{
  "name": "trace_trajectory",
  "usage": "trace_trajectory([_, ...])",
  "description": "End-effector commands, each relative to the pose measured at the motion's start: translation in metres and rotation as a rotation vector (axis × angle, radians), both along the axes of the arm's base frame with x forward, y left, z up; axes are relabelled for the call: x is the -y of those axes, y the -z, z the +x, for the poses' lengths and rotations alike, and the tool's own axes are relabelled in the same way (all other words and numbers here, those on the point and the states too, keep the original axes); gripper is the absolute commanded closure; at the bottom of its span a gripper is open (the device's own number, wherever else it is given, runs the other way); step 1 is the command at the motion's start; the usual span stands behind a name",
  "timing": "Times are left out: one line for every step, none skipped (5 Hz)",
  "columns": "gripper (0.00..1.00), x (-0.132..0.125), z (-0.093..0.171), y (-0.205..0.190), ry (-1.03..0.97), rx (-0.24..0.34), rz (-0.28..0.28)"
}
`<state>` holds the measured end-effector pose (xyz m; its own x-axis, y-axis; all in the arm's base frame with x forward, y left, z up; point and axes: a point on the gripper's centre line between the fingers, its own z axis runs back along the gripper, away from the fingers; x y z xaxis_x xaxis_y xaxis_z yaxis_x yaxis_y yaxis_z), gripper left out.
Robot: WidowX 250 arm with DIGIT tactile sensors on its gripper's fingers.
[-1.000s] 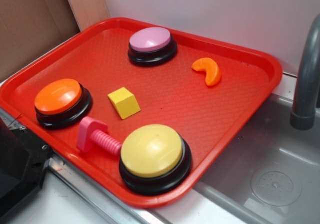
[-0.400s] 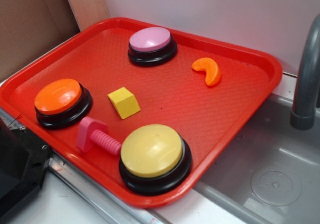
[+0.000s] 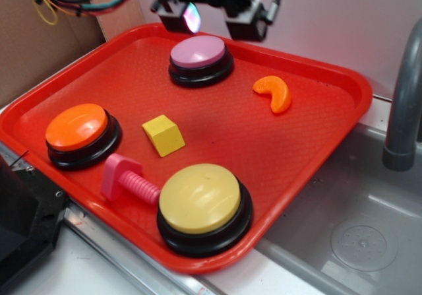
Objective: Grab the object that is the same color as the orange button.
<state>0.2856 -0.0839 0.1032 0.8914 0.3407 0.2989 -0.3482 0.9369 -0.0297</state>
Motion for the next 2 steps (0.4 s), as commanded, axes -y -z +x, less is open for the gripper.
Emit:
trace_trajectory([0.0, 0.02, 0.031, 0.018, -0.153, 0.033, -0.1])
trace_trajectory([0.0, 0.023, 0.039, 0.032, -0.143, 0.038, -0.114])
